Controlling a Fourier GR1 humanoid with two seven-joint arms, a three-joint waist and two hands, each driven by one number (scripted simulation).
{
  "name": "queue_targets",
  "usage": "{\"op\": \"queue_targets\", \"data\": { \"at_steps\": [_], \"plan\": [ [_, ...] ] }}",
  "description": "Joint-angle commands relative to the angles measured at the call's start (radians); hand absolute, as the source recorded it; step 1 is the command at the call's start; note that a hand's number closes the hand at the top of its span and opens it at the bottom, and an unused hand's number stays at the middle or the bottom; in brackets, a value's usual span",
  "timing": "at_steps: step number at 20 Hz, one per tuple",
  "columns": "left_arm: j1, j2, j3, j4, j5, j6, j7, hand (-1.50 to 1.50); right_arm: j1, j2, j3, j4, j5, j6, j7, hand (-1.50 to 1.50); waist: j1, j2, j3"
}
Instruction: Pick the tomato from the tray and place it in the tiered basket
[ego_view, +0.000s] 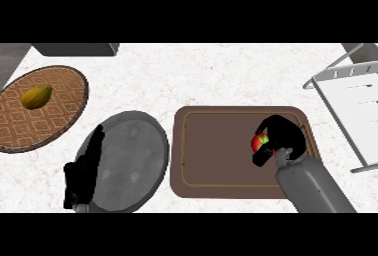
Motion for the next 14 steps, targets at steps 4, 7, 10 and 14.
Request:
{"op": "queue_targets", "data": {
  "at_steps": [4, 7, 10, 14],
  "plan": [
    [0.001, 0.004, 0.034, 0.059, 0.018, -0.026, 0.029, 0.00, 0.093, -0.079, 0.003, -0.042, 0.085, -0.013, -0.021, 1.50, -0.014, 0.012, -0.004],
    [0.052, -0.004, 0.022, 0.023, -0.004, 0.014, 0.013, 0.00, 0.205, -0.083, -0.112, -0.036, 0.108, -0.136, 0.114, 1.50, -0.053, 0.006, -0.004],
    [0.072, 0.012, 0.051, 0.003, 0.017, 0.016, 0.034, 0.00, 0.302, -0.169, -0.271, -0.073, 0.079, -0.188, 0.118, 1.50, -0.094, 0.001, -0.004],
    [0.087, -0.007, 0.020, -0.020, -0.009, 0.031, 0.022, 0.00, 0.411, -0.172, -0.344, -0.238, 0.118, -0.274, 0.137, 1.50, -0.068, 0.002, -0.004]
  ]
}}
